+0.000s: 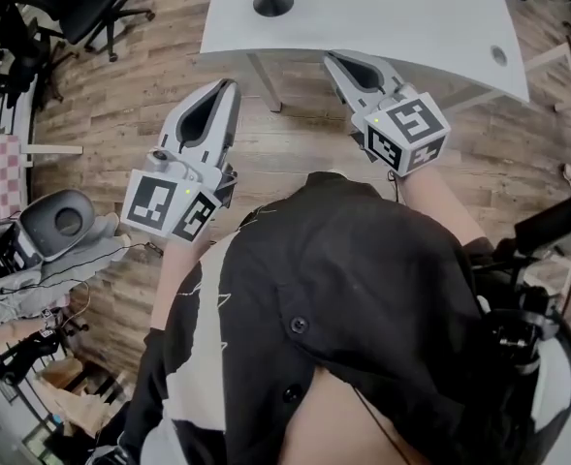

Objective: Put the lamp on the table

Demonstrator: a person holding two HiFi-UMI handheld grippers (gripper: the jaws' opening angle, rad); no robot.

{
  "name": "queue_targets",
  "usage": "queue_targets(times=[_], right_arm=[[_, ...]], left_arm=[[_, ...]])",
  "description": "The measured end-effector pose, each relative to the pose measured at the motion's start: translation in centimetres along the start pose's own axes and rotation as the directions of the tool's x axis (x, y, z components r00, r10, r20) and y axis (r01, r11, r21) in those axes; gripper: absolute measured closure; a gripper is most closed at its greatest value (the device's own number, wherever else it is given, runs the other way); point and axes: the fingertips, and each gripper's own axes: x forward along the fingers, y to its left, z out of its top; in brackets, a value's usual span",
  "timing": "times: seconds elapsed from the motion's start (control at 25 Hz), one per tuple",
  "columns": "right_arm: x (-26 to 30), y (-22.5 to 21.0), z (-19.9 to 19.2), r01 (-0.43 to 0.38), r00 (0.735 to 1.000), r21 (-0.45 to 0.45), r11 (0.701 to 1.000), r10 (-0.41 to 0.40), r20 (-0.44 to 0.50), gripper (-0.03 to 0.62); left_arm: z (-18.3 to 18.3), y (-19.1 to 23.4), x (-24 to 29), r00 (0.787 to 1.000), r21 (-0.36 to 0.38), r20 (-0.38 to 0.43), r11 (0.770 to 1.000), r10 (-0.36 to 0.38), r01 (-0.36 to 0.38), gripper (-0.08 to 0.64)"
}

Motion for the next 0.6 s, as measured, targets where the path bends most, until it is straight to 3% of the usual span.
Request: queue_targets(times=[0.24, 0.6], right_arm=[[-0.3, 4.1, -1.3, 0.056, 0.998, 0.006, 0.998, -0.056, -0.001, 0.575], [-1.2, 4.1, -3.3, 0.134, 0.991, 0.040, 0.990, -0.135, -0.001, 0.575]], left_arm=[[-0.2, 0.7, -3.5, 0.998, 0.017, -0.010, 0.998, -0.056, 0.056, 0.546], [-2.4, 0.5, -3.7, 0.992, 0.006, -0.032, 0.992, -0.123, 0.123, 0.546]])
